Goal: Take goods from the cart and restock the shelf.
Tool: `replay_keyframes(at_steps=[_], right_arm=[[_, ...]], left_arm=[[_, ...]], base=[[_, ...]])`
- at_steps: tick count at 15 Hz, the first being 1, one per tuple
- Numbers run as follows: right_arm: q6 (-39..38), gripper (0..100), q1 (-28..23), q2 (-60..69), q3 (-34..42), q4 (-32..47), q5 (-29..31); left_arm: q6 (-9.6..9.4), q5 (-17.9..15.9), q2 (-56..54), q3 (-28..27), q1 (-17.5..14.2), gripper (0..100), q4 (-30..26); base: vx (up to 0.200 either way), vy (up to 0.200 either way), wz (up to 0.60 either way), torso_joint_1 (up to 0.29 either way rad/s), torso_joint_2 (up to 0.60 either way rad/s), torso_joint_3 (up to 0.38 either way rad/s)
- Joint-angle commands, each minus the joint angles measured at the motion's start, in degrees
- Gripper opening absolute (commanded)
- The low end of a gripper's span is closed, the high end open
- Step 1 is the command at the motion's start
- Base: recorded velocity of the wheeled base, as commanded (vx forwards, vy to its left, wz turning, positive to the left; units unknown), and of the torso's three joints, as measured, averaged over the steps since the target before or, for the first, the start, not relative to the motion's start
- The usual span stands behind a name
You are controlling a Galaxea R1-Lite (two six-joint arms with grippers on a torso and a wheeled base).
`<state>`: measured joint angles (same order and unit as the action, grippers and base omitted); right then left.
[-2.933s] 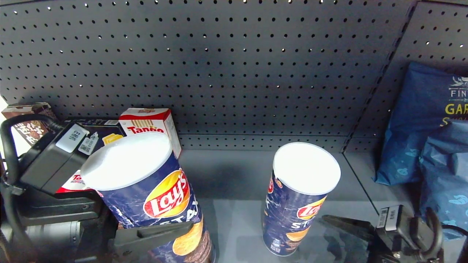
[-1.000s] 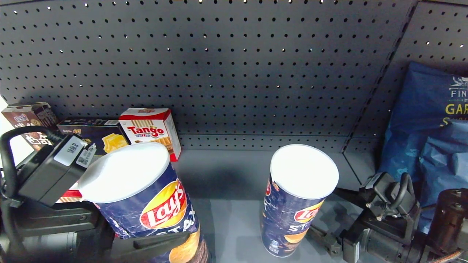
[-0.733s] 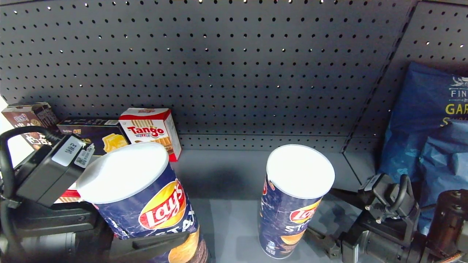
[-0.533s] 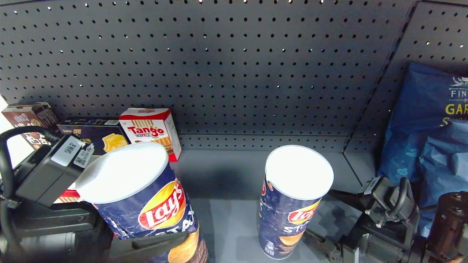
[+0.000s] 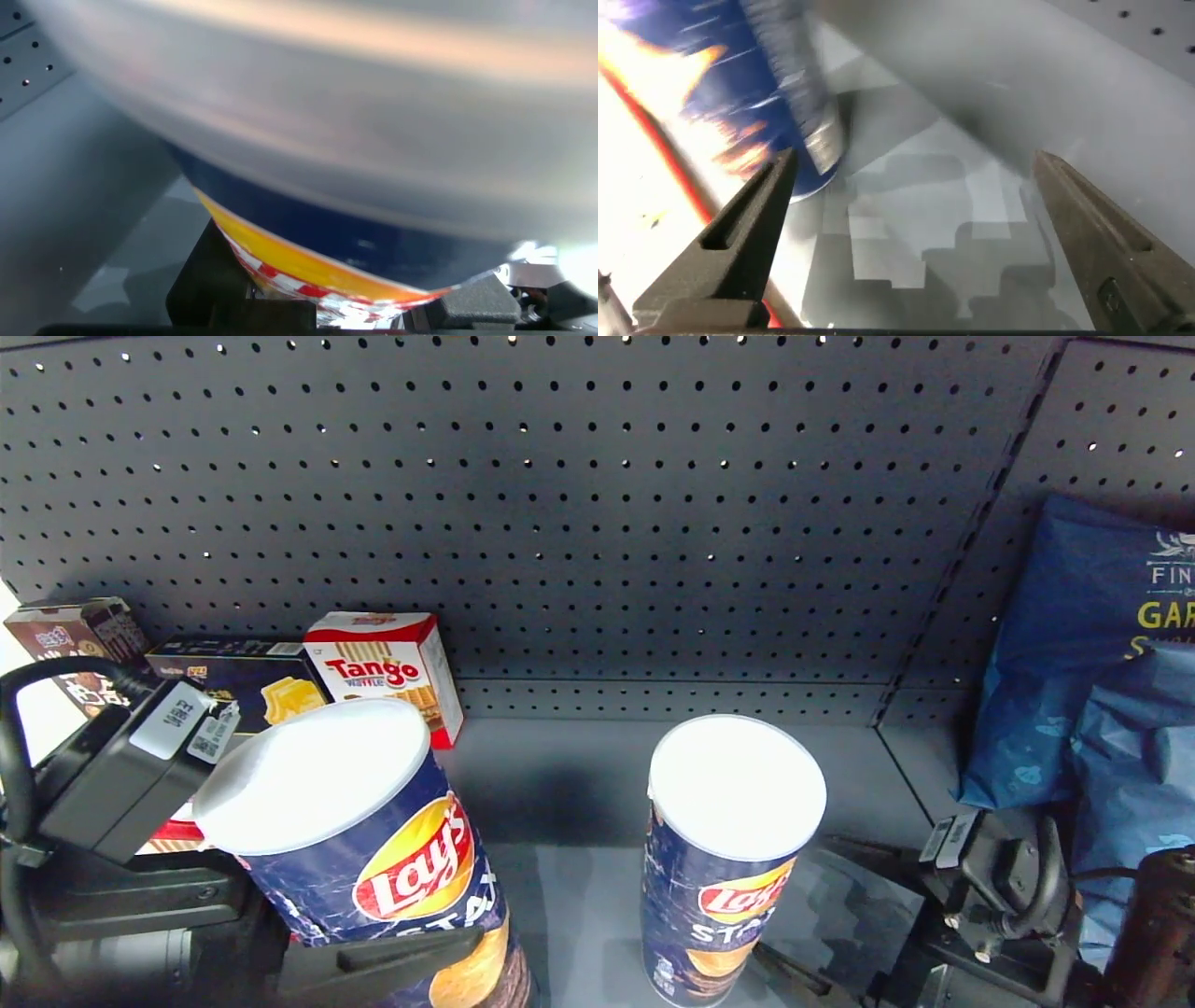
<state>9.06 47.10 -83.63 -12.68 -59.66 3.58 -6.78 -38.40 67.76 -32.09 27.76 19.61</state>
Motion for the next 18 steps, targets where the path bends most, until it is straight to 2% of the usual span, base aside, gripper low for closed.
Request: replay_keyframes(at_steps=[1, 4, 7, 13, 16, 18], right_arm=[[0.7, 100, 0.4, 1.9, 2.0, -0.1, -0.9], [1.8, 100, 0.3, 4.8, 3.9, -0.3, -1.9], [1.8, 100, -5.1, 13.2, 4.4, -1.2, -1.6], [1.8, 100, -23.0, 28.7, 12.4, -1.0, -1.9], [1.6, 100, -35.3, 42.5, 12.7, 7.4, -1.5], [1.3, 100, -39.3, 52.3, 12.6, 18.1, -0.4]], left_arm=[[0.01, 0.0, 0.0, 0.0, 0.0, 0, 0.1], [0.01, 0.0, 0.0, -0.1, 0.0, 0, 0.1], [0.01, 0.0, -0.1, -0.4, 0.0, 0, 0.1], [0.01, 0.9, -0.1, -1.2, 0.1, 0, 0.2], [-0.08, 1.1, -0.2, -1.7, 0.1, 0, 0.2], [-0.17, 1.1, -0.2, -1.8, 0.2, 0, 0.2]], base=[[0.000, 0.000, 0.00, 0.000, 0.00, 0.000], [0.000, 0.000, 0.00, 0.000, 0.00, 0.000], [0.000, 0.000, 0.00, 0.000, 0.00, 0.000], [0.000, 0.000, 0.00, 0.000, 0.00, 0.000], [0.000, 0.000, 0.00, 0.000, 0.00, 0.000], [0.000, 0.000, 0.00, 0.000, 0.00, 0.000]])
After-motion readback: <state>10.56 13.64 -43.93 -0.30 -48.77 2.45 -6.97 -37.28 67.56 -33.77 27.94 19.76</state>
